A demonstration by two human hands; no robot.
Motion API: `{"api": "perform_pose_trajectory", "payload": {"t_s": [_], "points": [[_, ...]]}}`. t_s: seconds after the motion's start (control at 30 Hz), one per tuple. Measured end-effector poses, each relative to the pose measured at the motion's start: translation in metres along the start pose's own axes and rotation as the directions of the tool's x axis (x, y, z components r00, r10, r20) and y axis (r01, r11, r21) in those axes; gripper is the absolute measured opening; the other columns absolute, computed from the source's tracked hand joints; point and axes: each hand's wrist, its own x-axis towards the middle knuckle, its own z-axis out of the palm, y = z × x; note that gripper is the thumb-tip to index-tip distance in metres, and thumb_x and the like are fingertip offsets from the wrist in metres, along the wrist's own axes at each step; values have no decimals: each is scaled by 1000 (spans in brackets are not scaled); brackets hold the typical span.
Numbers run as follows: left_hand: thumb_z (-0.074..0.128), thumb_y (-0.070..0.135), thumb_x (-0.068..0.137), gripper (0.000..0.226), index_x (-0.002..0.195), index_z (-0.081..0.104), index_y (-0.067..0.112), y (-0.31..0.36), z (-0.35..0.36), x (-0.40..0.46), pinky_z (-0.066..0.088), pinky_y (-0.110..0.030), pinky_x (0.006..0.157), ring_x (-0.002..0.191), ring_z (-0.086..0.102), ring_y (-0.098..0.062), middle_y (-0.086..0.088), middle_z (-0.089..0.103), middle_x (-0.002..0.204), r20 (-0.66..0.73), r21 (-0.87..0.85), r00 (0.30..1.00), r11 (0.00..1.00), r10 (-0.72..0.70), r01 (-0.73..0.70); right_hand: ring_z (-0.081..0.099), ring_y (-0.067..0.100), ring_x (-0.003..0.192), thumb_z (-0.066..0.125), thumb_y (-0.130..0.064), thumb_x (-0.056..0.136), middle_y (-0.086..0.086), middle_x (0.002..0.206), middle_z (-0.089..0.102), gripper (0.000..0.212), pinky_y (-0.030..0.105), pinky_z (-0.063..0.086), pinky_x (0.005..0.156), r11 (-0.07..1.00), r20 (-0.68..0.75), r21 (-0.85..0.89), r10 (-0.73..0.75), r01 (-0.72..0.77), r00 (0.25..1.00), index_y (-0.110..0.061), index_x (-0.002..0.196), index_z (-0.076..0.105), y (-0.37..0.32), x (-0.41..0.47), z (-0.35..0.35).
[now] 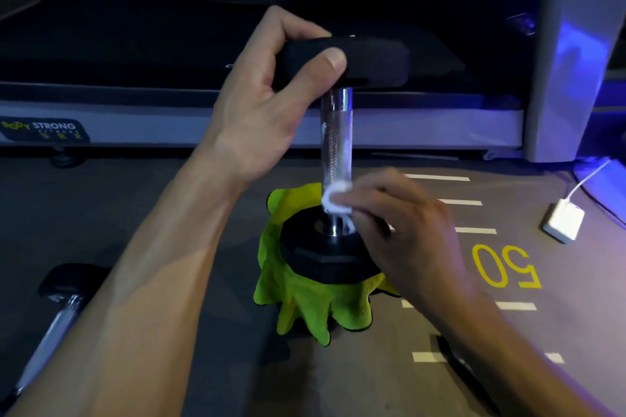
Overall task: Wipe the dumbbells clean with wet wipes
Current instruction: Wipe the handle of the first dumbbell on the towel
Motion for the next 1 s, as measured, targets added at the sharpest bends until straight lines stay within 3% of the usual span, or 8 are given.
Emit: {"api": "perform_pose_trajectory", "payload": {"t_s": [0.17, 0.3, 0.37, 0.5, 0.6, 0.73, 0.9, 1.0], "points": [[65, 43, 91, 25, 106, 57, 25, 7, 9, -1, 50, -30, 82, 89, 57, -6, 12, 61, 95, 11, 9, 1000, 1000, -12, 12, 67, 16, 89, 60, -11, 86, -12, 99, 65, 22, 28, 52, 79, 975, 450, -221, 100, 3, 887, -25, 91, 75, -30, 22, -19], [65, 43, 89, 25, 104, 58, 23, 9, 10, -1, 49, -28, 81, 88, 57, -6, 10, 61, 95, 2, 4, 1000, 1000, -7, 7, 52, 27, 104, 50, -6, 98, -1, 99, 38, 34, 35, 34, 66, 932, 534, -358, 155, 56, 831, -22, 74, 31, -85, 30, -7], [64, 44, 88, 24, 103, 58, 25, 9, 8, -2, 47, -26, 81, 88, 56, -5, 12, 61, 94, -10, 7, 1000, 1000, -10, 10, 48, 25, 101, 50, -6, 98, -3, 99, 37, 35, 34, 34, 66, 940, 519, -339, 148, 44, 842, -21, 72, 32, -83, 28, -7], [64, 47, 86, 23, 100, 58, 30, 10, 8, -4, 47, -27, 80, 86, 57, -5, 15, 62, 93, -23, 20, 999, 999, -29, 29, 67, 21, 96, 65, -2, 84, -9, 102, 63, 30, 36, 55, 79, 966, 498, -256, 155, -25, 853, -29, 94, 71, -34, 16, -22], [64, 46, 85, 23, 100, 58, 30, 11, 9, -3, 46, -27, 82, 89, 56, -6, 9, 62, 99, -1, 2, 999, 999, -33, 33, 67, 18, 85, 69, -3, 81, -10, 89, 66, 29, 37, 55, 76, 954, 457, -286, 215, -86, 863, -32, 85, 74, -6, 14, -30], [59, 45, 82, 22, 97, 57, 29, 11, 8, -2, 45, -30, 84, 93, 55, -9, -3, 62, 104, 15, -21, 999, 999, -38, 38, 65, 10, 81, 62, -12, 87, -13, 91, 65, 22, 30, 53, 73, 994, 387, -106, 58, -18, 920, -30, 90, 74, -1, -2, -23], [54, 43, 77, 22, 94, 57, 28, 13, 10, -1, 39, -22, 80, 89, 52, -3, -4, 61, 106, 6, -48, 999, 997, -53, 53, 66, 7, 93, 68, 3, 90, -6, 99, 68, 24, 25, 54, 78, 983, -95, 164, 104, -87, 990, -17, 99, 77, 4, -2, -23], [56, 42, 79, 22, 95, 58, 27, 14, 15, -1, 43, -33, 87, 96, 55, -11, -5, 60, 105, 22, -68, 999, 997, -44, 45, 60, -2, 86, 71, -6, 88, -16, 96, 62, 21, 9, 44, 77, 991, 159, 119, 37, -56, 987, -23, 96, 81, -1, 0, -10]]}}
